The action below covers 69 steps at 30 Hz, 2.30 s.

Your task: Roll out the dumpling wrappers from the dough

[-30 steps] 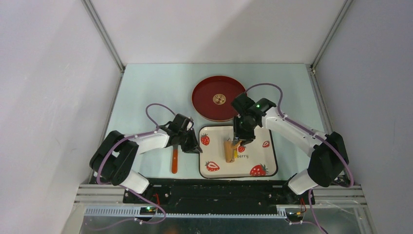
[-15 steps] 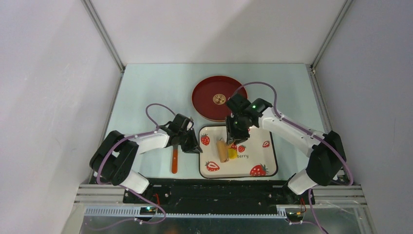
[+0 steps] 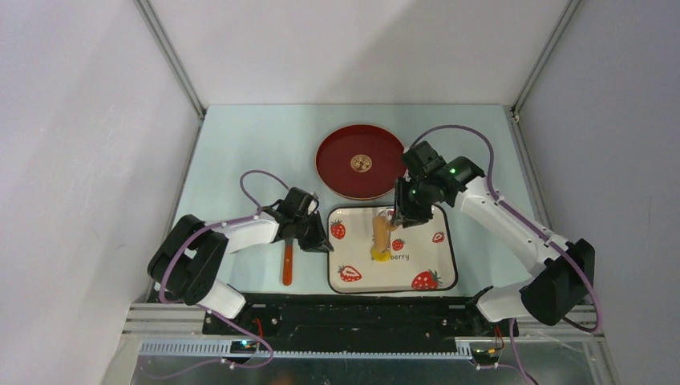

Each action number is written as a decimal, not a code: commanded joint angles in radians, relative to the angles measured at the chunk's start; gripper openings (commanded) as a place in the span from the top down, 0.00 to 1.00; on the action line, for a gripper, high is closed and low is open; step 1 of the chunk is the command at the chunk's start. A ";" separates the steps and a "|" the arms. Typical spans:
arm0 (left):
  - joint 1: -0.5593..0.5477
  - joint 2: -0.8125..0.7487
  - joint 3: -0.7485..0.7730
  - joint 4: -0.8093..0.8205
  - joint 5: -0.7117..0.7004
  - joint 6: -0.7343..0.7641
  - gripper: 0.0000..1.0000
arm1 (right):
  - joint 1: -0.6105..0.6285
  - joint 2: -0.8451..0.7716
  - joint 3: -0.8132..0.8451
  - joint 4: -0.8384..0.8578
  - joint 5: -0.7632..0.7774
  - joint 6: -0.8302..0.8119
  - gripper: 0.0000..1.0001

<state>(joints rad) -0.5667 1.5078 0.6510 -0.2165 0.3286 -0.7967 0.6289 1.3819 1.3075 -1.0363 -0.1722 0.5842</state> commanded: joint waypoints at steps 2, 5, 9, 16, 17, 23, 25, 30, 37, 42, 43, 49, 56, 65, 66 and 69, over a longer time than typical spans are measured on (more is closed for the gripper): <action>-0.014 0.035 -0.024 -0.027 -0.047 -0.004 1.00 | 0.020 0.007 0.024 -0.122 0.144 -0.015 1.00; -0.015 0.036 -0.024 -0.026 -0.046 -0.004 1.00 | 0.031 0.011 0.024 -0.109 0.131 -0.011 1.00; -0.014 0.035 -0.024 -0.026 -0.045 -0.004 1.00 | 0.048 0.029 0.033 -0.097 0.111 -0.006 1.00; -0.014 0.035 -0.024 -0.027 -0.045 -0.004 1.00 | 0.081 0.081 0.040 -0.115 0.144 -0.001 1.00; -0.014 0.036 -0.024 -0.027 -0.045 -0.004 1.00 | 0.081 0.085 0.039 -0.119 0.149 0.000 1.00; -0.014 0.037 -0.024 -0.027 -0.045 -0.004 1.00 | 0.086 0.138 0.035 -0.123 0.172 -0.009 1.00; -0.014 0.038 -0.024 -0.026 -0.044 -0.004 1.00 | 0.090 0.148 0.028 -0.115 0.172 -0.012 1.00; -0.014 0.037 -0.024 -0.026 -0.045 -0.004 1.00 | 0.102 0.166 0.013 -0.091 0.161 -0.014 1.00; -0.015 0.037 -0.024 -0.026 -0.046 -0.004 1.00 | 0.131 0.181 0.006 -0.047 0.131 -0.004 1.00; -0.014 0.037 -0.024 -0.026 -0.045 -0.003 1.00 | 0.134 0.193 0.006 -0.066 0.169 0.010 1.00; -0.015 0.037 -0.024 -0.026 -0.045 -0.004 1.00 | 0.132 0.186 0.006 -0.075 0.185 0.013 1.00; -0.014 0.037 -0.023 -0.026 -0.045 -0.002 1.00 | 0.085 0.061 0.016 -0.110 0.288 0.042 1.00; -0.014 0.037 -0.024 -0.027 -0.045 -0.003 1.00 | 0.089 -0.002 0.123 -0.168 0.294 0.038 1.00; -0.014 0.036 -0.024 -0.026 -0.045 -0.003 1.00 | 0.163 0.102 0.202 -0.182 0.285 0.050 1.00; -0.014 0.036 -0.024 -0.026 -0.045 -0.003 1.00 | 0.169 0.118 0.202 -0.182 0.288 0.051 1.00; -0.014 0.037 -0.024 -0.026 -0.045 -0.004 1.00 | 0.178 0.143 0.199 -0.184 0.293 0.055 1.00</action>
<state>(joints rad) -0.5674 1.5116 0.6510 -0.2089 0.3340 -0.7967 0.7918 1.4998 1.4673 -1.2106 0.0978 0.6151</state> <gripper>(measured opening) 0.121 0.367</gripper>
